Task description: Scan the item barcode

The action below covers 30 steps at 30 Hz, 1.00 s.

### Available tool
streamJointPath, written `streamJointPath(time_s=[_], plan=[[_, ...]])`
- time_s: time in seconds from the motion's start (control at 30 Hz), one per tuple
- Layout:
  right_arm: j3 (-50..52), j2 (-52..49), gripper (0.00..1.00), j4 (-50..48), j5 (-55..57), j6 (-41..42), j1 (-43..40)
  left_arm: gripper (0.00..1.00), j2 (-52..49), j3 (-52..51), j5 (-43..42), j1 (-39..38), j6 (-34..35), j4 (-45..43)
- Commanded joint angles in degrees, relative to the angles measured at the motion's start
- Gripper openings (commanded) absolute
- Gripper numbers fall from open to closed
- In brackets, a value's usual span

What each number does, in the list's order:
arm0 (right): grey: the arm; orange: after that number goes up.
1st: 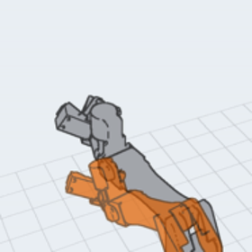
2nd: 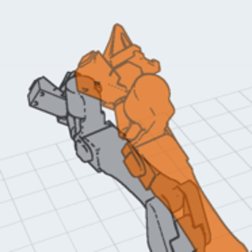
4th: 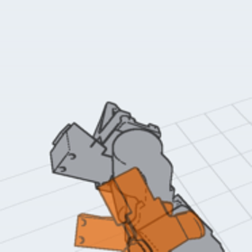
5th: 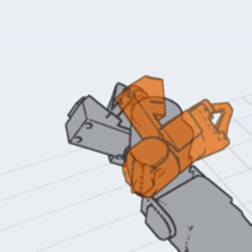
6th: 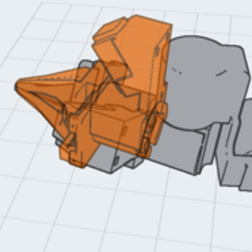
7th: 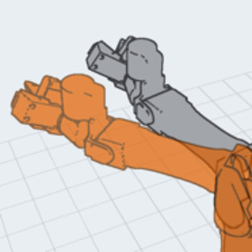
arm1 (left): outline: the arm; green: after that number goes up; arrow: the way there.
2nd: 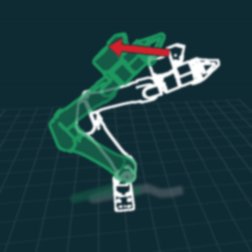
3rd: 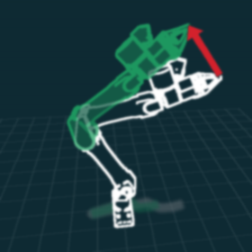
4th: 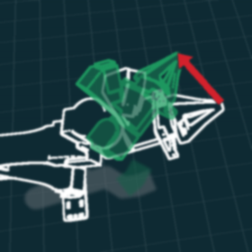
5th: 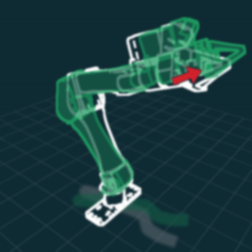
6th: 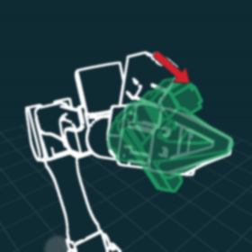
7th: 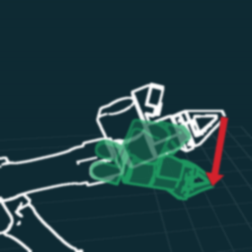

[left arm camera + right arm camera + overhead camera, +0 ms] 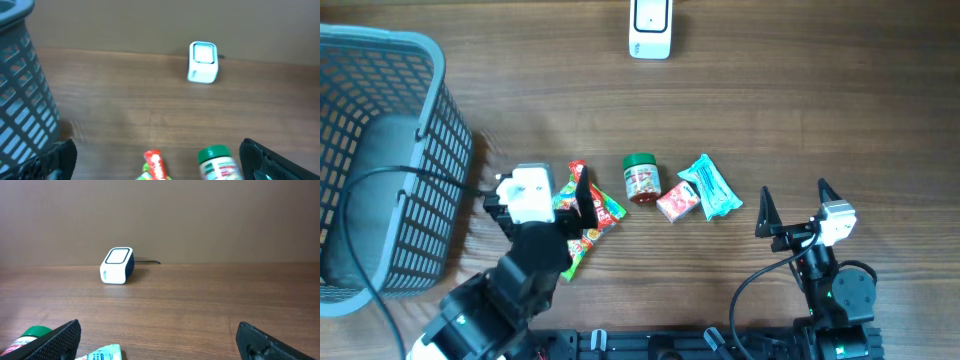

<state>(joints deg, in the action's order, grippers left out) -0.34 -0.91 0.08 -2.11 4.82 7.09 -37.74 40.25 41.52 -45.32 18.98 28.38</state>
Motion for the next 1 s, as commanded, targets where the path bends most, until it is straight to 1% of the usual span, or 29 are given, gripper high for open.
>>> streamJointPath(time_s=[0.0,0.1,0.17,0.23,0.3,0.37,0.43,0.53,0.63,0.73,0.83,0.97], plan=[[0.0,0.1,0.99,-0.1,-0.5,-0.3,0.2,1.00,-2.9,-1.6,-0.6,5.6,-3.6,-1.1],[0.0,0.1,1.00,-0.1,-0.5,-0.3,0.2,1.00,-5.4,-1.6,-1.1,10.1,-3.6,-1.8],[0.0,0.1,1.00,-0.1,-0.5,-0.3,0.2,1.00,-7.2,-1.6,-4.2,13.8,-3.9,-3.8],[0.0,0.1,1.00,-0.1,-0.5,-0.3,0.2,1.00,-8.9,-1.6,-10.8,17.9,-6.7,-7.1],[0.0,0.1,1.00,-0.1,-0.5,-0.3,0.2,1.00,-10.4,-1.6,-19.7,22.3,-9.9,-10.9],[0.0,0.1,1.00,-0.1,-0.5,-0.3,0.2,1.00,-11.4,-1.6,-27.5,26.6,-11.1,-13.8],[0.0,0.1,1.00,-0.1,-0.5,-0.3,0.2,1.00,-11.6,-1.6,-32.2,30.1,-11.1,-14.7],[0.0,0.1,1.00,-0.1,-0.5,-0.3,0.2,1.00,-10.2,-1.6,-32.0,32.1,-11.1,-14.1],[0.0,0.1,1.00,-0.1,-0.5,-0.3,0.2,1.00,-6.2,-1.6,-26.5,32.2,-11.1,-12.3],[0.0,0.1,1.00,-0.1,-0.5,-0.3,0.2,1.00,1.6,-1.7,-22.1,32.2,-11.2,-8.4],[0.0,0.1,1.00,-0.1,-0.5,-0.3,0.2,1.00,7.6,-2.7,-21.9,32.2,-11.9,-7.3],[0.0,0.1,1.00,-0.1,-0.5,-0.3,0.2,1.00,15.5,-6.8,-21.3,32.2,-12.6,-7.1]])
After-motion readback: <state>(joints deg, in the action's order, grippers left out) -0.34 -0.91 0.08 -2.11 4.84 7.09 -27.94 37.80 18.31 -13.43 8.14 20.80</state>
